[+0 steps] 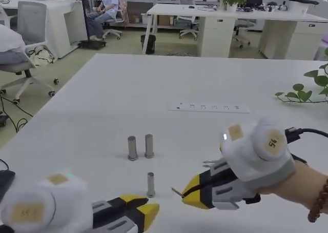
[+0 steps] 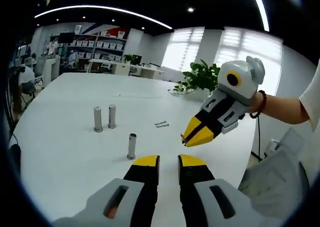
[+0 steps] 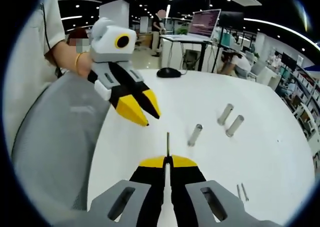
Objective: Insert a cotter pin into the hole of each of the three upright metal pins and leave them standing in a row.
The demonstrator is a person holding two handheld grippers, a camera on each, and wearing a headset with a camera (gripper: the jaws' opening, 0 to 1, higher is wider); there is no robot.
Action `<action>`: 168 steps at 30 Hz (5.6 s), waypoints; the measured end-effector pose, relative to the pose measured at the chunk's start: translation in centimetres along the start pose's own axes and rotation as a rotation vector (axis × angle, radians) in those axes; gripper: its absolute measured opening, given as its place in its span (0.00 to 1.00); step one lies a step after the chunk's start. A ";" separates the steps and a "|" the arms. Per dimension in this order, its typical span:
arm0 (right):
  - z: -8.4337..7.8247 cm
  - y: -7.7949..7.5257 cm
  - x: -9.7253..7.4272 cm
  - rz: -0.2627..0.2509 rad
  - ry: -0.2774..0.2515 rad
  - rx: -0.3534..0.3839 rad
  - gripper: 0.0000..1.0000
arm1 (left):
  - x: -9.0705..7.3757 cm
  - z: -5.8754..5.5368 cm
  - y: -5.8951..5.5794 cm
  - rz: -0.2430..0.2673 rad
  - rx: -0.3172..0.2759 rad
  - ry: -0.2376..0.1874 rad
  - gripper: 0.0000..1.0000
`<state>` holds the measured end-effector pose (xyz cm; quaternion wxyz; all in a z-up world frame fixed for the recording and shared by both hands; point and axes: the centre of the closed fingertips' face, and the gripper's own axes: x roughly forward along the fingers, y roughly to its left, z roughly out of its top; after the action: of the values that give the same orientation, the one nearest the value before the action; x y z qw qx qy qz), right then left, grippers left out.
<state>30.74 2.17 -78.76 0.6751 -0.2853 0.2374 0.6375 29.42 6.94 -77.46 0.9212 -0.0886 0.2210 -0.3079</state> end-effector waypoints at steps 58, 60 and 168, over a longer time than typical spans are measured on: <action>-2.2 -6.4 5.1 -0.019 0.406 -0.154 0.03 | 7.6 -1.4 6.8 0.146 0.201 0.138 0.08; -2.2 -6.3 5.2 -0.014 0.407 -0.156 0.03 | 7.6 -1.5 6.9 0.142 0.198 0.138 0.08; 1.4 -5.7 5.8 -0.006 0.217 0.051 0.05 | 8.3 -3.4 7.3 0.135 0.149 0.178 0.08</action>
<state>36.82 7.16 -81.26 0.6543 -0.3360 0.3243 0.5948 37.61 7.64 -85.56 0.9205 0.0229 0.2838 -0.2675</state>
